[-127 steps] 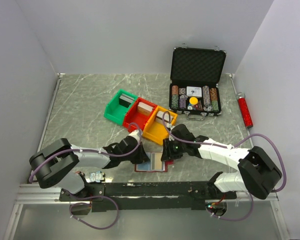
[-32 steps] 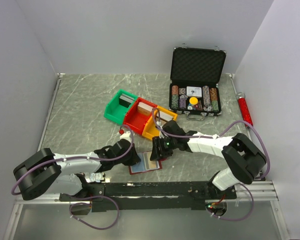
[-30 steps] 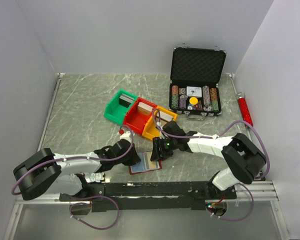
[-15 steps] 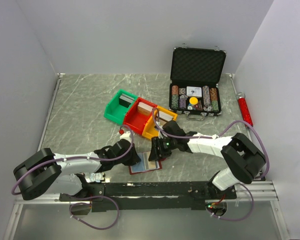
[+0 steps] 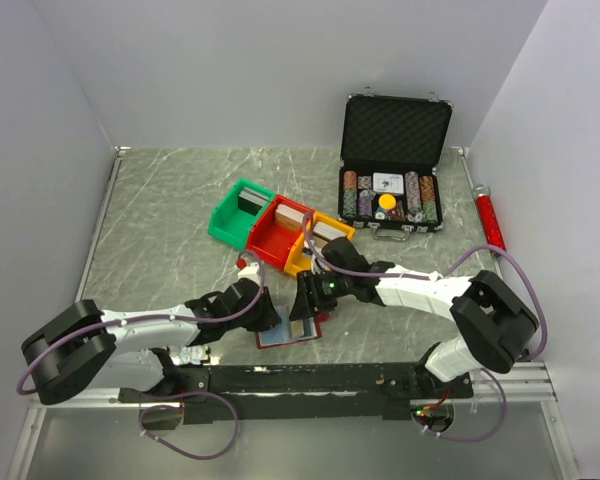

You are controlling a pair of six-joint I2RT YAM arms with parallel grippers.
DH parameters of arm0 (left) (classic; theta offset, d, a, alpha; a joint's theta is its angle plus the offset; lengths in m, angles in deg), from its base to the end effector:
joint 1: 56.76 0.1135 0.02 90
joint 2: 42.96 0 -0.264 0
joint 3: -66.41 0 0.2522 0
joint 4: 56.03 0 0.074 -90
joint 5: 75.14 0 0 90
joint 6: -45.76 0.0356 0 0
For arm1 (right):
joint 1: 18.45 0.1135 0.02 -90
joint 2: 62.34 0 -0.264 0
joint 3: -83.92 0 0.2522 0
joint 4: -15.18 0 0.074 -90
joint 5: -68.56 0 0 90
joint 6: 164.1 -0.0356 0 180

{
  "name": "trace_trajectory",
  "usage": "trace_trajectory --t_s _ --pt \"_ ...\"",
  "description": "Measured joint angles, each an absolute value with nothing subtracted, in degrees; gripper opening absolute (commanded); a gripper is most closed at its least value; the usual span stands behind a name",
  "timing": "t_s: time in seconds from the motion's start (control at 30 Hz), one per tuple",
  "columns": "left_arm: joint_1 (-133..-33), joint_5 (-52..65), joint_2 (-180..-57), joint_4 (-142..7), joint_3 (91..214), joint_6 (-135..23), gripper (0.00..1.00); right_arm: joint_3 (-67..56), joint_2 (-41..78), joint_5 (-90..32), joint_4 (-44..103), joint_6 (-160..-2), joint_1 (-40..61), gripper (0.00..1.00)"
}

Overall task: Take the credit cards out of the card holder
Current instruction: Place the card holder at the center of the board.

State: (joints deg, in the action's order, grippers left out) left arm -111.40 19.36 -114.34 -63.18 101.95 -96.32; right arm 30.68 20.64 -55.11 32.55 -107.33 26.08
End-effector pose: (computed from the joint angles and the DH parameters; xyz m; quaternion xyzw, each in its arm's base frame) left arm 0.1297 -0.1780 0.1414 0.0048 0.9164 -0.2983 0.2667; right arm 0.1838 0.2085 0.1745 -0.1931 0.8761 0.4295 0.1032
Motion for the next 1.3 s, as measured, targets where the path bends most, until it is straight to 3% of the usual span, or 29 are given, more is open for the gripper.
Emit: trace_trajectory --t_s 0.3,1.3 --pt "-111.4 22.6 -107.3 -72.8 103.2 -95.7 0.41 28.5 20.6 -55.1 33.2 -107.3 27.0 0.54" --pt "-111.4 25.9 -99.1 -79.1 100.1 -101.0 0.41 18.8 26.2 -55.1 36.3 -106.2 32.8 0.57"
